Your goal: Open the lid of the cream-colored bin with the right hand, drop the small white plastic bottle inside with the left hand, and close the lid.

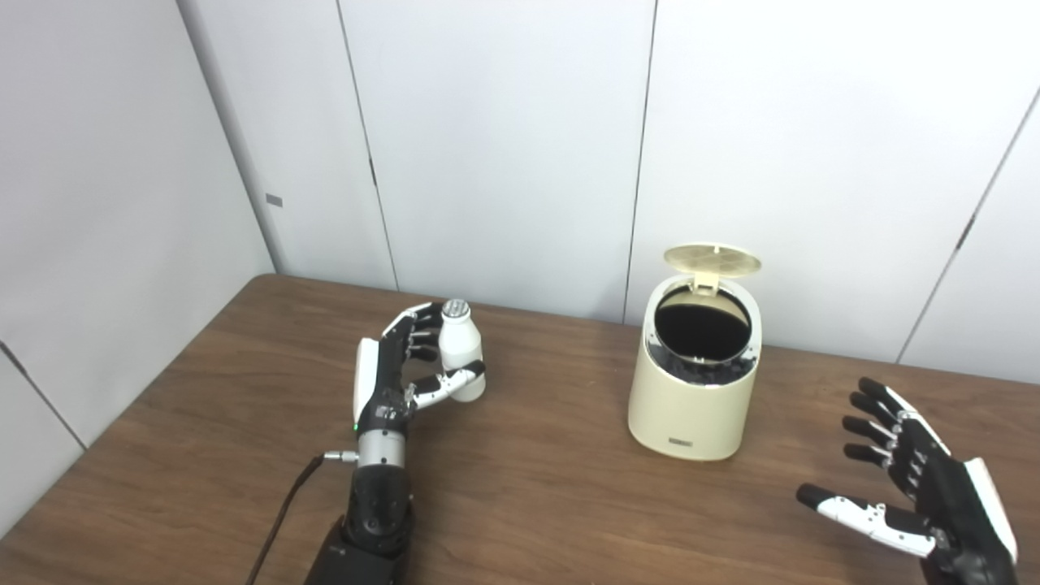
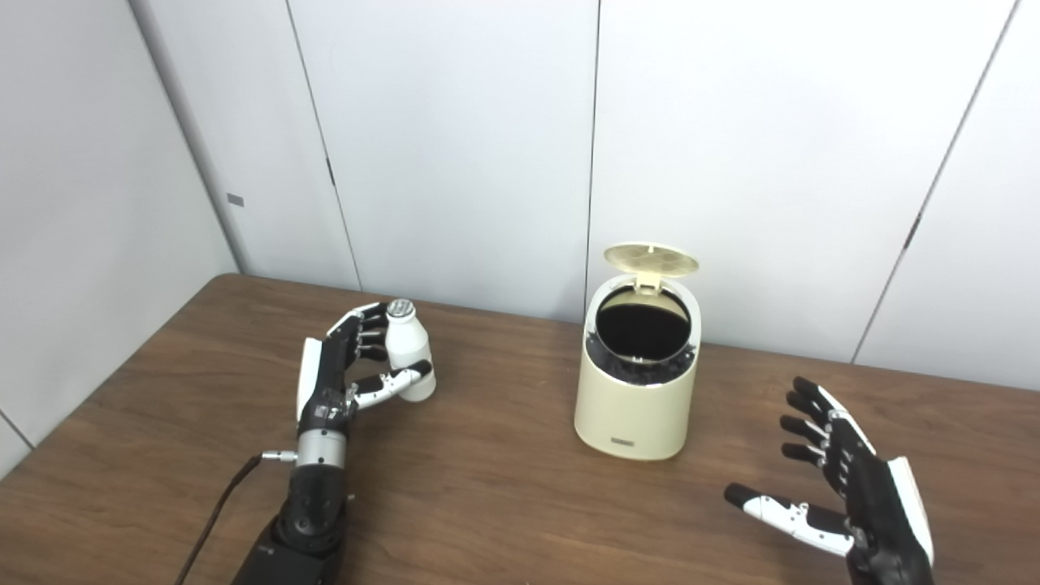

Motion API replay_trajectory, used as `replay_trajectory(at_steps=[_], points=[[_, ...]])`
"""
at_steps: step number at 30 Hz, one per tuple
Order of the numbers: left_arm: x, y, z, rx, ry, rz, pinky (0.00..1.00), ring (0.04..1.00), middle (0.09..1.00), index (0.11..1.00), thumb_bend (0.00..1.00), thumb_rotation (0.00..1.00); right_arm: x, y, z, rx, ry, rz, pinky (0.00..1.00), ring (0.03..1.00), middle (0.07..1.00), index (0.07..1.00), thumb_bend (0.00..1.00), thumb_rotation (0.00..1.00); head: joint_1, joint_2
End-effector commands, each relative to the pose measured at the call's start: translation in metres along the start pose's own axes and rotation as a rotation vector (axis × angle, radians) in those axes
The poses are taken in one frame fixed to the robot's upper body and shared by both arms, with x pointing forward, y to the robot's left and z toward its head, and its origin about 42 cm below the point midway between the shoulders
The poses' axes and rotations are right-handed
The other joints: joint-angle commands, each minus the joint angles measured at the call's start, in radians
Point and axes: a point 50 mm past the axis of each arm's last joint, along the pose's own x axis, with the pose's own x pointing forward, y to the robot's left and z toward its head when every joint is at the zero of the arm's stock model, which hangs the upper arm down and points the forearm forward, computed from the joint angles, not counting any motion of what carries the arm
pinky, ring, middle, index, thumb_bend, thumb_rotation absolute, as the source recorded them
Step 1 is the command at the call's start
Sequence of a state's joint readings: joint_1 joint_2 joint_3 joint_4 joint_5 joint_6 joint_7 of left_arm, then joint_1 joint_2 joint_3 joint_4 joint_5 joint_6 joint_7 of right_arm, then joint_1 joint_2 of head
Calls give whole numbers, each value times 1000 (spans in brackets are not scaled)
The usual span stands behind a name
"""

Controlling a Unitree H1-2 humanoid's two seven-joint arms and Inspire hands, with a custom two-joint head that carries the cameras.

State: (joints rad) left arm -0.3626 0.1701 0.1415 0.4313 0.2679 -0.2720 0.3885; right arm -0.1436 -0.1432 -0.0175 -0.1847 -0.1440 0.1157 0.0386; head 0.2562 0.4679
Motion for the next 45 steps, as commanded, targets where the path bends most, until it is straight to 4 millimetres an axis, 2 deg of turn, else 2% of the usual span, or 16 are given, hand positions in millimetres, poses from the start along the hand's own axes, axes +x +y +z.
replay_trajectory(at_steps=[1,3,5,17,22,28,30,33,41,45], points=[[3,-6,2,5,-22,18,435,505,510,546,566,0,6,-3,20,0,-83,-16,709,806,861,863,677,0,-1,4],[2,-7,2,18,-28,22,384,448,477,531,519,0,7,-3,20,3,-85,-16,710,807,861,863,682,0,-1,4],[2,-7,1,23,-33,22,361,431,470,527,507,0,7,-4,20,-2,-90,-14,704,802,860,863,680,0,3,8],[-1,-6,-4,54,-52,16,352,434,476,509,504,0,8,-4,20,-7,-86,-14,704,797,857,862,679,0,-1,10],[-3,-5,0,42,-92,20,346,428,475,514,504,0,8,-1,18,4,-76,-16,721,804,859,863,687,13,-29,4],[-5,-11,27,-50,-192,25,358,433,482,501,505,0,11,4,11,-10,-71,-9,739,818,865,867,720,87,-81,-14],[-3,-16,47,-102,-255,14,358,432,483,501,505,0,12,5,7,-31,-73,-5,727,811,862,867,730,122,-98,-21],[0,-20,65,-139,-310,-3,359,427,481,514,503,0,13,9,3,-38,-71,-4,707,798,855,861,743,163,-129,-33],[7,-43,124,-245,-425,-58,360,429,485,510,503,0,17,18,-6,-42,-69,-5,685,788,853,862,753,190,-176,-49],[12,-55,143,-252,-479,-90,355,431,483,508,504,0,18,24,-9,-49,-68,-10,677,781,849,858,749,202,-190,-60]])
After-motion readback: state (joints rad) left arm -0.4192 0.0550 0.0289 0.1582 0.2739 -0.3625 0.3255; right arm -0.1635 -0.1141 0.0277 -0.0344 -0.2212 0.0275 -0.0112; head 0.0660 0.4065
